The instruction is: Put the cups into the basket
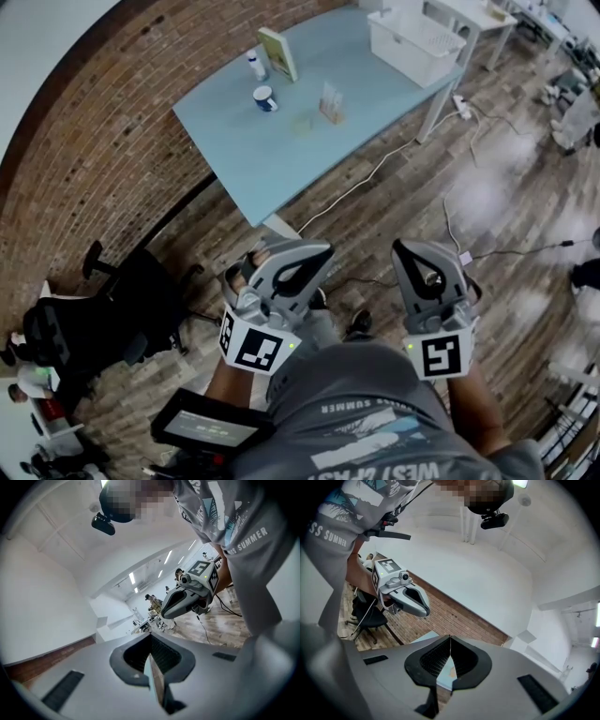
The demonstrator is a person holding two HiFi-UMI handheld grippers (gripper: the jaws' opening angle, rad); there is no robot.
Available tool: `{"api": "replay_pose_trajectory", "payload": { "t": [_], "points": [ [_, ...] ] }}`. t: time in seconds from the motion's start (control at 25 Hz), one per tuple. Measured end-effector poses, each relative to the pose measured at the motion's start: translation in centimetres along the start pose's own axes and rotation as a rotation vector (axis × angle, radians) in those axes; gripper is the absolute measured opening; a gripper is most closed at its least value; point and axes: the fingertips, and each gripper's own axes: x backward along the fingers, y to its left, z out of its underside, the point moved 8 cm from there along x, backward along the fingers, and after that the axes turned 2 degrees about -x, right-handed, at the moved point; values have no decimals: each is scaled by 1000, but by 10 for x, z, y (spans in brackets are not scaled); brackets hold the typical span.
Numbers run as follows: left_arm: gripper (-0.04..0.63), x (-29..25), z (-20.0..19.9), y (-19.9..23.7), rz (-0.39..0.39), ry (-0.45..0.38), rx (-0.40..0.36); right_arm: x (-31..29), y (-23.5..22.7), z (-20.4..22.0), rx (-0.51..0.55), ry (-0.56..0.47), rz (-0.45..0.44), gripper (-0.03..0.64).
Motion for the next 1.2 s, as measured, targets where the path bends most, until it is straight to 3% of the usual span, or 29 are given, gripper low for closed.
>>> {"api": "replay_pose_trajectory", "payload": {
  "t": [0.2,0.48,0.8,1.2],
  "points": [
    [2,-12,24,19,24,-11,11,-28,-6,5,2,25,1,12],
    [2,-27,47,73,48,-82,-15,-70,-30,-1,22,48,81,12],
    [1,-27,88,118,82,-123,-16,-119,-25,-6,31,84,131,12],
    [2,-25,121,154,46,-133,28,-165,-31,-18,81,92,95,12]
  ]
}}
